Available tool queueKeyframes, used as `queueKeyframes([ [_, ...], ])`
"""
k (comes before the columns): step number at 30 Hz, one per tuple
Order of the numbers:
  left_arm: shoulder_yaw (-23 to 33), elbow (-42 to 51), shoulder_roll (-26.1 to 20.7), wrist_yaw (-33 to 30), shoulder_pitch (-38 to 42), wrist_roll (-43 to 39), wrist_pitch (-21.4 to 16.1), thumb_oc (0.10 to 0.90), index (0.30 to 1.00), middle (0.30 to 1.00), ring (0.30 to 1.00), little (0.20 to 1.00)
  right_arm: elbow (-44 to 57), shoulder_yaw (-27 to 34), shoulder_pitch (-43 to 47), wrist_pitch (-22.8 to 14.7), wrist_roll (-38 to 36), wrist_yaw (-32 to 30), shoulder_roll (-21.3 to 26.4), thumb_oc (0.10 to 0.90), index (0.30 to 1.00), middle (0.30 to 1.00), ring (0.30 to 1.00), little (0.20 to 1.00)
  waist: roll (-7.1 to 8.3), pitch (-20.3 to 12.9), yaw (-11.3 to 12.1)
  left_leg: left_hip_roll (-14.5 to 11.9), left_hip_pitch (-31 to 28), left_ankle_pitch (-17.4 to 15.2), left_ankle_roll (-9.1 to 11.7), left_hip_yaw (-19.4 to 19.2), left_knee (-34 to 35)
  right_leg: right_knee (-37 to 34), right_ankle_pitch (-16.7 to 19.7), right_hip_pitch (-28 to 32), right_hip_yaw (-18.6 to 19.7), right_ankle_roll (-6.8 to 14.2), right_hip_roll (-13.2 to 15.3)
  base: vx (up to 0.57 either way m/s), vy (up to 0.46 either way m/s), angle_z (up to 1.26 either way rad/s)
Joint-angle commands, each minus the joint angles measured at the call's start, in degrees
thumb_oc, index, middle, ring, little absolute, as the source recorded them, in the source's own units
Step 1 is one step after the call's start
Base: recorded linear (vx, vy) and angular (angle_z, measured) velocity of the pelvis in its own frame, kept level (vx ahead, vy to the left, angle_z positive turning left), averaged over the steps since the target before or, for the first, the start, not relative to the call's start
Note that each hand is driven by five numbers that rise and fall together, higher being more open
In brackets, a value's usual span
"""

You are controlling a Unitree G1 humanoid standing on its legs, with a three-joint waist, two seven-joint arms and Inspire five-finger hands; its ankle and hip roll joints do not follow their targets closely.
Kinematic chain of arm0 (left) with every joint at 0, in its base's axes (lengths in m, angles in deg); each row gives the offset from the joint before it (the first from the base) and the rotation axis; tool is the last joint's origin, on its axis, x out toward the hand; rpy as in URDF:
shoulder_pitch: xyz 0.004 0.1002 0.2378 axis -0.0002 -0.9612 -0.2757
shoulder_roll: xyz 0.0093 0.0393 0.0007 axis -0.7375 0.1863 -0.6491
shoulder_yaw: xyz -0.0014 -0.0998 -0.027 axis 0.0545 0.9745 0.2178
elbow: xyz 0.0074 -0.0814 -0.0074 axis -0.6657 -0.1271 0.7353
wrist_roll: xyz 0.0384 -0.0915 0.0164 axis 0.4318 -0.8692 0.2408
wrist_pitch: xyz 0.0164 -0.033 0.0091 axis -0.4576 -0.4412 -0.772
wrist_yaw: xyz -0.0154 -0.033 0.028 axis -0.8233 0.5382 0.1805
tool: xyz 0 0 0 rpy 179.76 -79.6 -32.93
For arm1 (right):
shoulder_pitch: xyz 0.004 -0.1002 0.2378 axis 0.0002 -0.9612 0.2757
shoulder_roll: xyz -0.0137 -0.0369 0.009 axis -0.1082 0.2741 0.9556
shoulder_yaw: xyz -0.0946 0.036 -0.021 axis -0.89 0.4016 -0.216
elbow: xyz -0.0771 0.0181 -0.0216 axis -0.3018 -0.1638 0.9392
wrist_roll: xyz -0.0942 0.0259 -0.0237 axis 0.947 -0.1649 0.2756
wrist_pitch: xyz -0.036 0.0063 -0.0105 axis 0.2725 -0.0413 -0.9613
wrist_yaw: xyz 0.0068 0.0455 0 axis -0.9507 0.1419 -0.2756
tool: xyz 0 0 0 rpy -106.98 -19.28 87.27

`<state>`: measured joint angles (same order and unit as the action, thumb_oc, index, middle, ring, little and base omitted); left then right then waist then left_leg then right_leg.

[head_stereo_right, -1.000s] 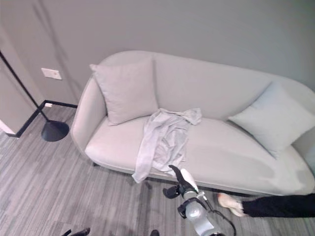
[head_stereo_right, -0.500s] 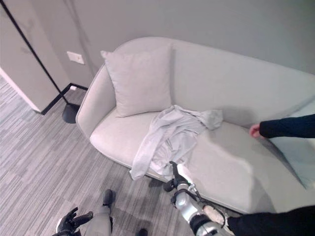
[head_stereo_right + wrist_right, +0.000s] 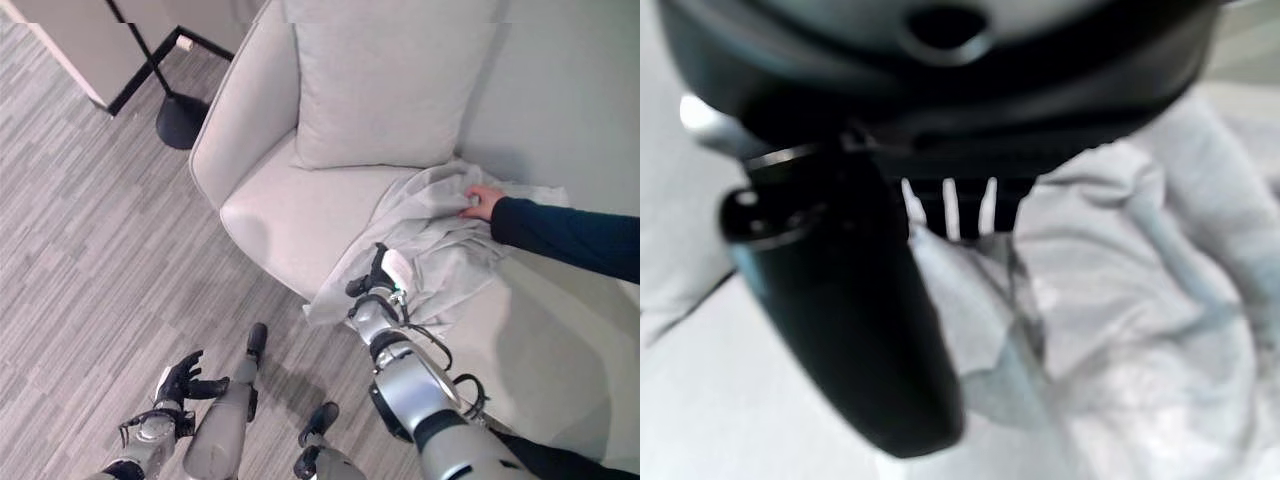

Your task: Hang the clothes on the sofa on the clothes rack.

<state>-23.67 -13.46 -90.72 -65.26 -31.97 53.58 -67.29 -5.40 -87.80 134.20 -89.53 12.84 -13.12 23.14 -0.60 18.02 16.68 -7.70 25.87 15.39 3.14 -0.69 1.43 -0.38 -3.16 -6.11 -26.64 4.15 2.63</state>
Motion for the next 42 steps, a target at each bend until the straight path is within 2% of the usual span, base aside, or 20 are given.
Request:
queueKeyframes([
  [1,-2.59,-2.59,-0.21,-2.81,-1.09,2.53,-1.07,0.800,0.900,0.900,0.900,0.900,1.67,0.89,-0.44,-2.35,-2.37,-5.54,1.55,0.800,0.900,0.900,0.900,0.900,2.26,-2.43,0.57,-4.90,2.11,-4.36,5.30,1.08,-4.00,-2.97,3.80,1.59,4.35,4.99,8.55,0.02,0.004,0.07],
  [2,-2.16,-2.92,-0.19,-3.07,-1.22,2.74,-1.05,0.800,0.900,0.900,0.900,0.900,2.91,0.93,-1.41,-2.75,-2.42,-5.92,1.14,0.800,0.900,0.900,0.900,0.900,2.32,-2.65,0.42,-4.96,1.73,-4.33,5.32,0.95,-3.64,-3.00,3.77,1.71,4.41,5.01,8.53,0.02,-0.006,0.07],
  [3,-0.13,-4.32,-0.13,-3.88,-1.76,3.03,-0.92,0.800,0.900,0.900,0.900,0.900,9.38,0.27,-5.44,-3.93,-2.12,-6.32,-0.47,0.800,0.900,0.900,0.900,0.900,2.63,-3.29,-0.55,-5.35,0.51,-4.39,5.42,0.57,-3.20,-2.83,3.44,2.02,4.78,4.91,8.39,0.02,-0.006,0.04],
  [5,2.96,-5.81,0.21,-4.38,-2.82,3.37,-0.58,0.800,0.900,0.900,0.900,0.900,22.21,-0.86,-12.33,-4.56,1.02,-5.98,-0.31,0.800,0.900,0.900,0.900,0.900,3.07,-4.20,-2.00,-5.98,-1.30,-4.57,5.47,-0.11,-2.64,-2.61,3.01,2.39,5.31,4.73,8.17,0.04,-0.014,0.06],
  [7,5.75,-7.36,0.85,-4.45,-4.39,4.73,-0.10,0.800,0.900,0.900,0.900,0.900,38.18,-1.09,-20.99,-4.69,6.31,-3.89,3.08,0.800,0.900,0.900,0.900,0.900,3.67,-5.49,-3.68,-6.58,-3.74,-4.82,5.59,-0.86,-1.93,-2.52,2.49,3.30,5.87,4.68,8.00,0.08,-0.018,-0.01],
  [10,9.61,-9.34,1.74,-4.12,-6.00,7.28,0.35,0.800,0.900,0.900,0.900,0.900,54.03,1.27,-32.41,-6.17,13.28,0.34,8.61,0.800,0.900,0.900,0.900,0.900,4.14,-7.39,-6.13,-7.32,-7.63,-4.95,5.74,-2.16,-0.29,-2.41,1.74,5.40,6.40,4.89,8.01,0.08,-0.018,-0.19],
  [16,13.31,-11.09,3.04,-3.31,-7.22,9.45,0.33,0.800,0.900,0.900,0.900,0.900,68.77,3.79,-47.66,-9.29,19.57,6.13,13.26,0.800,0.900,0.900,0.900,0.900,3.36,-11.53,-9.73,-7.69,-13.12,-4.06,6.09,-4.34,2.73,-2.55,0.83,9.20,6.39,5.41,8.14,0.05,-0.003,-0.27],
  [20,13.72,-10.77,3.26,-2.86,-8.14,10.12,0.58,0.800,0.900,0.900,0.900,0.900,71.29,4.19,-51.35,-9.44,19.30,8.88,13.35,0.800,0.900,0.900,0.900,0.900,2.59,-13.62,-10.89,-7.82,-16.39,-4.79,5.97,-5.40,2.70,-2.34,0.24,11.26,7.04,5.56,8.24,0.04,-0.003,-0.13],
  [25,14.07,-10.69,3.61,-2.29,-8.79,9.54,0.75,0.800,0.900,0.900,0.900,0.900,68.67,2.38,-50.38,-9.34,17.50,10.69,11.74,0.800,0.900,0.900,0.900,0.900,1.95,-15.45,-11.12,-7.38,-20.13,-6.40,5.57,-6.32,2.46,-2.30,-0.50,14.44,7.61,5.65,8.77,0.07,0.026,-0.08],
  [29,13.79,-10.07,3.24,-2.16,-8.69,9.68,0.55,0.800,0.900,0.900,0.900,0.900,67.97,1.75,-49.48,-9.68,15.83,11.33,11.51,0.800,0.900,0.900,0.900,0.900,2.40,-14.83,-10.74,-6.91,-19.93,-7.18,5.19,-5.79,1.48,-1.98,-0.49,14.83,7.42,5.70,9.30,0.02,0.047,-0.07],
  [33,13.24,-9.40,2.54,-2.32,-8.55,9.34,0.31,0.800,0.900,0.900,0.900,0.900,65.79,1.02,-47.47,-9.58,14.53,11.07,10.92,0.800,0.900,0.900,0.900,0.900,3.53,-12.87,-9.31,-5.67,-16.59,-9.34,4.20,-3.84,-3.60,-0.61,-0.43,14.74,6.31,5.69,10.37,-0.01,0.072,0.21],
  [35,13.69,-9.19,1.96,-2.55,-8.70,8.36,0.13,0.800,0.900,0.900,0.900,0.900,62.82,1.50,-46.79,-8.84,14.66,9.64,9.88,0.800,0.900,0.900,0.900,0.900,4.37,-12.21,-7.72,-3.25,-14.50,-11.29,3.05,-2.19,-5.83,1.08,0.08,15.01,4.26,6.27,12.27,0.03,0.201,0.32],
  [38,14.38,-9.93,1.15,-2.62,-9.20,7.91,0.76,0.800,0.900,0.900,0.900,0.900,58.84,4.09,-45.79,-7.38,14.49,6.44,8.43,0.800,0.900,0.900,0.900,0.900,4.67,-13.25,-6.40,0.31,-14.19,-12.92,1.33,-0.72,-5.57,4.86,1.99,14.83,1.88,7.37,15.31,0.14,0.297,0.83],
  [39,14.37,-10.83,0.79,-2.52,-9.41,8.23,1.30,0.800,0.900,0.900,0.900,0.900,57.13,5.32,-44.71,-6.72,14.37,4.32,7.63,0.800,0.900,0.900,0.900,0.900,4.51,-13.95,-6.35,2.73,-14.96,-13.42,-0.15,-0.14,-4.69,9.59,3.87,13.47,1.95,7.35,17.32,0.17,0.313,0.94],
  [40,14.37,-10.84,0.79,-2.52,-9.36,8.23,1.30,0.800,0.900,0.900,0.900,0.900,57.09,5.33,-44.66,-6.74,14.37,4.30,7.63,0.800,0.900,0.900,0.900,0.900,4.57,-14.06,-6.42,2.85,-14.77,-13.26,-0.24,-0.11,-4.63,9.54,4.01,13.33,1.89,7.40,17.40,0.16,0.329,0.91],
  [42,14.63,-11.34,0.43,-2.45,-9.74,7.42,1.74,0.800,0.900,0.900,0.900,0.900,55.63,6.00,-41.80,-5.94,13.93,2.03,6.55,0.800,0.900,0.900,0.900,0.900,3.92,-13.72,-6.34,5.13,-17.39,-14.05,-2.18,-0.81,-3.49,17.67,7.59,10.61,3.11,7.27,20.15,0.16,0.357,0.80],
])
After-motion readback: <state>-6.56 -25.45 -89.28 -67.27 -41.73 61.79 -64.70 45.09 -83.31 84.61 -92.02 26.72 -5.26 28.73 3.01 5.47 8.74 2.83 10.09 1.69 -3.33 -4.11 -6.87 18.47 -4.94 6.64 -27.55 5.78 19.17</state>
